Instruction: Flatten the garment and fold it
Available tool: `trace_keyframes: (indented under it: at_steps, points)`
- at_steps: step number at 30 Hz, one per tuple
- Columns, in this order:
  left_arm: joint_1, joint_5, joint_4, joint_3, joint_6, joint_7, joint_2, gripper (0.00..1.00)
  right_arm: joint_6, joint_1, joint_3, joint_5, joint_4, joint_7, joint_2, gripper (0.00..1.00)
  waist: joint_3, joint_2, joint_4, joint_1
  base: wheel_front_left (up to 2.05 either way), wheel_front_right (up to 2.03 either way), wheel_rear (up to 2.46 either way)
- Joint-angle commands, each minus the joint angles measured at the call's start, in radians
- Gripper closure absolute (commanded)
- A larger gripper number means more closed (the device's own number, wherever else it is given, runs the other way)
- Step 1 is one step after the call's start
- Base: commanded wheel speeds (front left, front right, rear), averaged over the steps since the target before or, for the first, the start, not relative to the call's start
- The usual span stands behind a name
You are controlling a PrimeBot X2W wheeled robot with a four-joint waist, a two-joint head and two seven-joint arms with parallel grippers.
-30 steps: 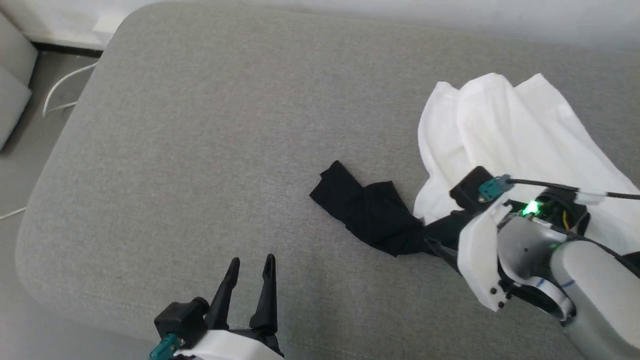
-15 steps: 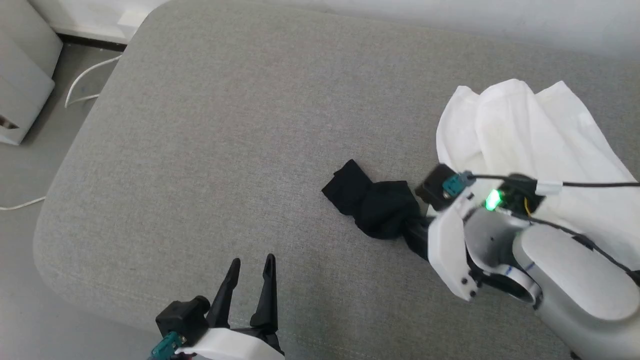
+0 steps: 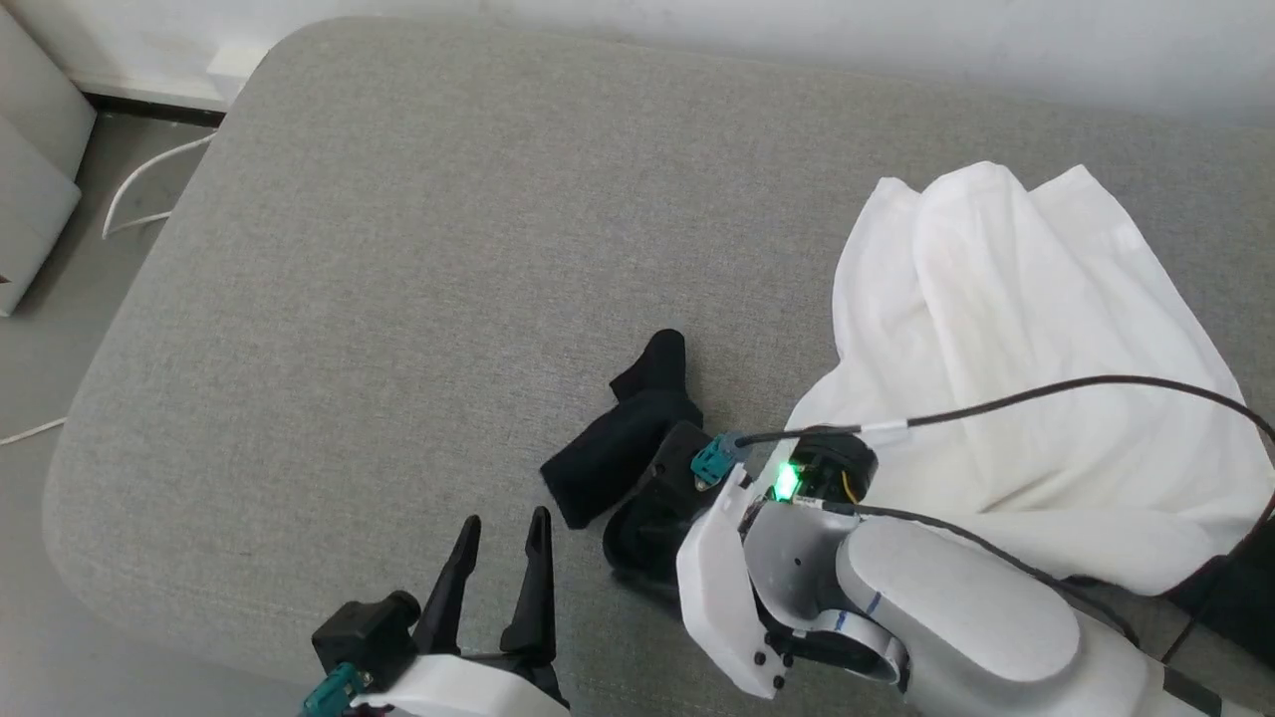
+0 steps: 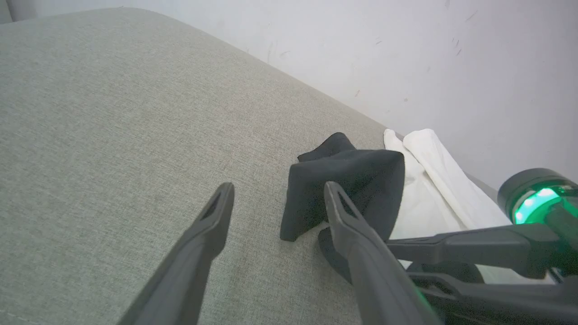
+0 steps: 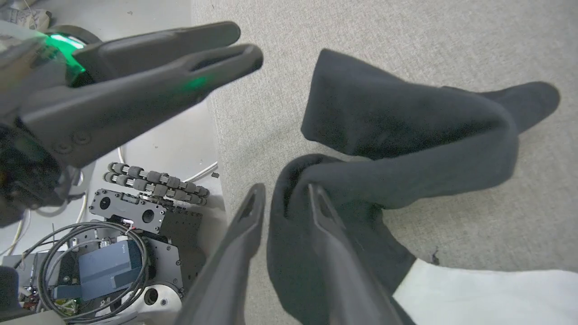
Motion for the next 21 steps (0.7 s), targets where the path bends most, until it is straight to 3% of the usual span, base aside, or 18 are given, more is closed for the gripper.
trace_keyframes:
  at_steps: [1, 5, 9, 12, 15, 18, 21]
  points:
    - [-0.004, -0.005, 0.003, 0.001, -0.002, -0.002, 0.001, 0.0, -0.001, 0.005, -0.005, 0.016, 0.001, -0.006, 0.004, 0.0, 0.0, 0.0, -0.003, 0.0, 0.0, 0.0, 0.0]
    - [0.006, -0.009, 0.006, 0.008, 0.001, -0.003, 0.007, 0.0, -0.001, -0.011, -0.067, 0.093, -0.031, -0.017, -0.01, 0.0, -0.009, 0.0, -0.024, 0.0, 0.0, 0.0, 0.0]
    - [0.008, 0.003, 0.002, 0.001, 0.006, -0.003, 0.011, 0.0, -0.001, 0.002, -0.175, 0.121, -0.089, -0.038, -0.066, 0.0, -0.03, 0.0, -0.047, 0.0, 0.0, 0.0, 0.0]
    - [0.012, 0.007, -0.017, 0.004, 0.013, 0.002, 0.022, 0.0, -0.001, 0.075, -0.287, 0.087, -0.137, -0.088, -0.117, 0.0, -0.047, 0.0, -0.074, 0.0, 0.0, 0.0, 0.0]
    - [0.025, 0.007, -0.043, 0.018, 0.023, 0.004, 0.037, 0.0, -0.001, 0.208, -0.464, -0.015, -0.179, -0.182, -0.132, 0.0, -0.056, 0.0, -0.112, 0.0, 0.0, 0.0, 0.0]
    - [0.042, 0.012, -0.078, 0.028, 0.029, 0.002, 0.049, 0.0, -0.001, 0.394, -0.711, -0.163, -0.232, -0.283, -0.064, 0.0, -0.056, 0.0, -0.153, 0.0, 0.0, 0.0, 0.0]
    - [0.056, 0.015, -0.105, 0.039, 0.025, 0.0, 0.056, 0.0, -0.001, 0.581, -0.959, -0.347, -0.321, -0.383, 0.078, 0.0, -0.048, 0.0, -0.189, 0.0, 0.0, 0.0, 0.0]
